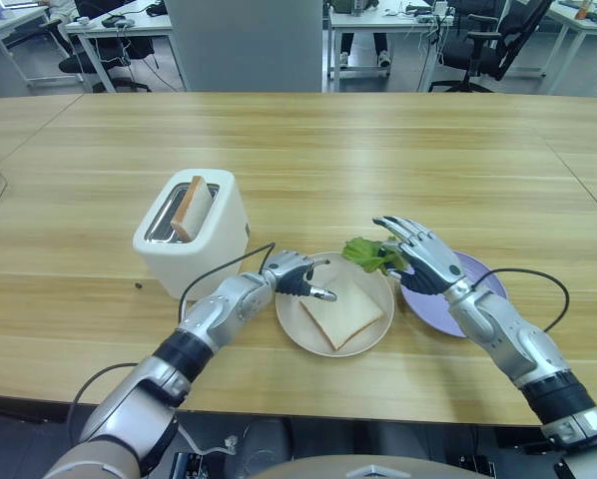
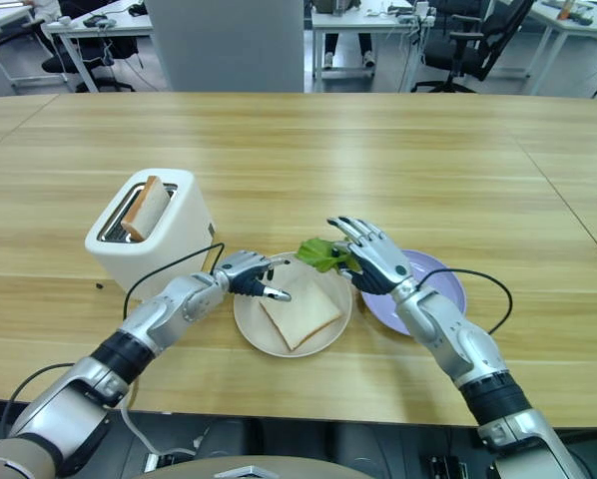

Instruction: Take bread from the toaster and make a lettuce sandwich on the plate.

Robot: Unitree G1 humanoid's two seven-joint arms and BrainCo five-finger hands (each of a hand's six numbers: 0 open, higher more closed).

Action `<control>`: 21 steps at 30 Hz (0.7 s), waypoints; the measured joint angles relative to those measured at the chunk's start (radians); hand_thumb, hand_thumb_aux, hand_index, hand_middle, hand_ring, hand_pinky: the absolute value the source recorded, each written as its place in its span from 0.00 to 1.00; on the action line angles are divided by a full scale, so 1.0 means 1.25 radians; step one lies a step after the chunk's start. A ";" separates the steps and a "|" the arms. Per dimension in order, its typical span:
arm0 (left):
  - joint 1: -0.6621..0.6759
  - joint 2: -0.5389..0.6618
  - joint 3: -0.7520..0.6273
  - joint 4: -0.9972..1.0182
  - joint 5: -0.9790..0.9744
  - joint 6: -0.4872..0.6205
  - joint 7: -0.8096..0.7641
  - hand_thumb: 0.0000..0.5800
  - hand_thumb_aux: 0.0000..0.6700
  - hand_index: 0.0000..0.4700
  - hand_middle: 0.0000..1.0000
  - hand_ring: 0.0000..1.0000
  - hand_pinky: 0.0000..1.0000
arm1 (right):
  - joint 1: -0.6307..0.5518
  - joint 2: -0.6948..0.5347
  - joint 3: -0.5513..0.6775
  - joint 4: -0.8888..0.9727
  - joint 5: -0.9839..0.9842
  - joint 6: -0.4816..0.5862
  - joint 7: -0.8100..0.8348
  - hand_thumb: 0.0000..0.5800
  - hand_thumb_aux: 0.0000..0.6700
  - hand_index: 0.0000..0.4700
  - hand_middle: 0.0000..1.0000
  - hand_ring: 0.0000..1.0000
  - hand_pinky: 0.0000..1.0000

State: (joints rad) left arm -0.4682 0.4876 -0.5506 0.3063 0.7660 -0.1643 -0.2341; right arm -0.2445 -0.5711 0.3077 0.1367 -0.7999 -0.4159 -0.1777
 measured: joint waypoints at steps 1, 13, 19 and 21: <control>0.011 0.007 0.012 -0.041 0.001 0.017 -0.015 0.00 0.00 0.00 0.00 0.00 0.00 | -0.006 0.012 0.009 0.002 0.000 0.000 0.006 1.00 1.00 0.98 0.00 0.00 0.00; 0.188 0.126 0.242 -0.494 0.064 0.238 -0.134 0.00 0.00 0.00 0.00 0.00 0.00 | -0.027 0.098 0.143 0.125 -0.041 -0.018 0.052 1.00 1.00 0.98 0.00 0.00 0.00; 0.235 0.135 0.397 -0.629 0.067 0.309 -0.140 0.00 0.00 0.00 0.00 0.00 0.00 | -0.031 0.108 0.189 0.182 -0.075 -0.022 0.040 1.00 1.00 0.98 0.00 0.00 0.00; 0.235 0.140 0.431 -0.648 0.073 0.322 -0.139 0.00 0.00 0.00 0.00 0.00 0.00 | -0.037 0.109 0.193 0.188 -0.082 -0.021 0.032 0.95 0.78 0.76 0.00 0.00 0.00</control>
State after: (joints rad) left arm -0.1745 0.6631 -0.0114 -0.5043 0.8572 0.2382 -0.4077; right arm -0.2907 -0.4352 0.5493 0.3718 -0.9021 -0.4424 -0.1372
